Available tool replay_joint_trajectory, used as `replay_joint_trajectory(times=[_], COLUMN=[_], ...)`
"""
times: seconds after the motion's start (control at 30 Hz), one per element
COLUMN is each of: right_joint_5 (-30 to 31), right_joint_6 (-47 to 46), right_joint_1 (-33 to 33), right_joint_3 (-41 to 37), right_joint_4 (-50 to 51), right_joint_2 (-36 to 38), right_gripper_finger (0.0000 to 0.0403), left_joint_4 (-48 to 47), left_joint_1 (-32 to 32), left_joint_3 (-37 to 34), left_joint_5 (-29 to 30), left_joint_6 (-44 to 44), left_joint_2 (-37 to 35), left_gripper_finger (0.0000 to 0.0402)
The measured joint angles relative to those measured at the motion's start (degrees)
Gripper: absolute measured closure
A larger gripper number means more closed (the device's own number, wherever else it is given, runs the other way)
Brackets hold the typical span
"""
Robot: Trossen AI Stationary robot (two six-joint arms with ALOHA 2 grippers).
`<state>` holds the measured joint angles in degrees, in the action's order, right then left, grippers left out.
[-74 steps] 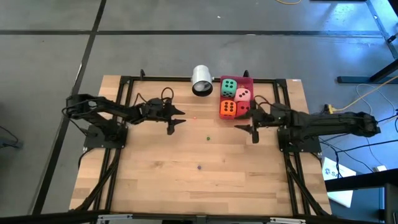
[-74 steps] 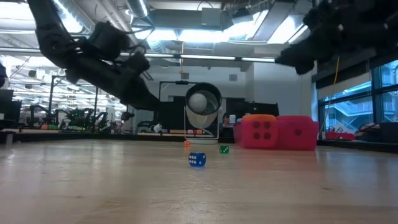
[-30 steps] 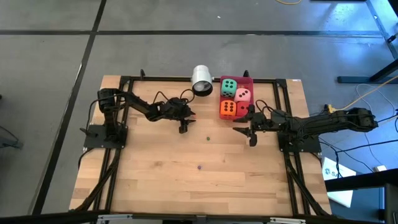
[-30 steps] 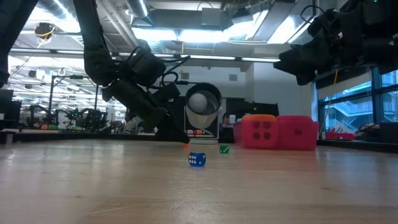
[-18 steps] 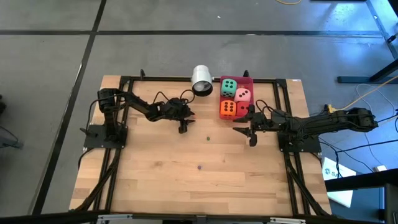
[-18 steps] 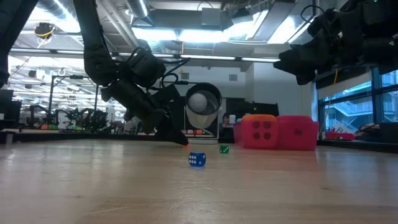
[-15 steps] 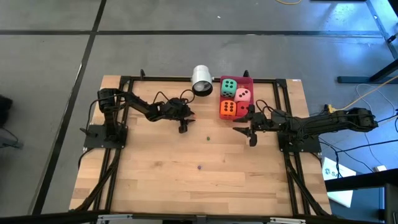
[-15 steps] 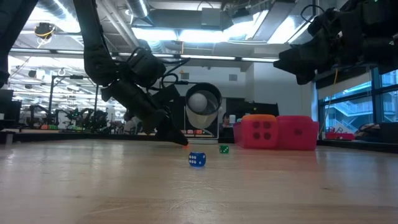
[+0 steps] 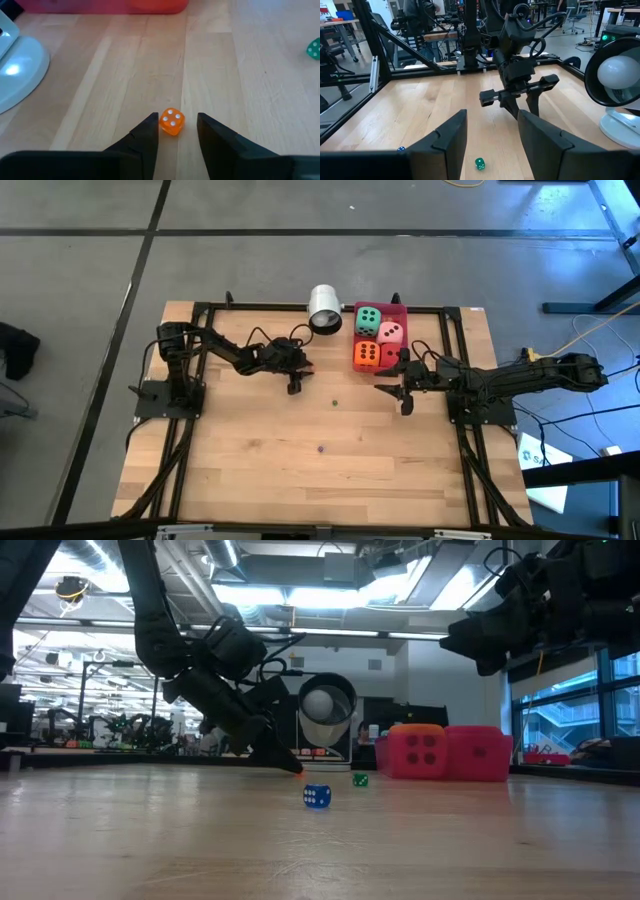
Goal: Pick & Place Dice
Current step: Put the small orange dice into the red bin, then move the small orange dice to the middle of the table
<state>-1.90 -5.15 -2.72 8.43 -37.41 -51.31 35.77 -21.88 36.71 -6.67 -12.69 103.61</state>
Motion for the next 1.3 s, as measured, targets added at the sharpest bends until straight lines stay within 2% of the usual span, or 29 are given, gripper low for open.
replay_joint_trajectory(times=[0.23,1.3], right_joint_5=[0.01,0.01], right_joint_6=[0.00,0.07], right_joint_1=[0.00,0.00], right_joint_3=[0.00,0.00], right_joint_4=[0.00,0.02], right_joint_2=[0.00,0.00], right_gripper_finger=[0.0227,0.0227], left_joint_4=[0.00,-0.09], left_joint_1=[-0.01,-0.01], left_joint_3=[0.00,-0.07], left_joint_5=[-0.12,-2.06], left_joint_6=[0.00,-0.57], left_joint_2=[0.00,0.09], left_gripper_finger=[0.0308,0.0400])
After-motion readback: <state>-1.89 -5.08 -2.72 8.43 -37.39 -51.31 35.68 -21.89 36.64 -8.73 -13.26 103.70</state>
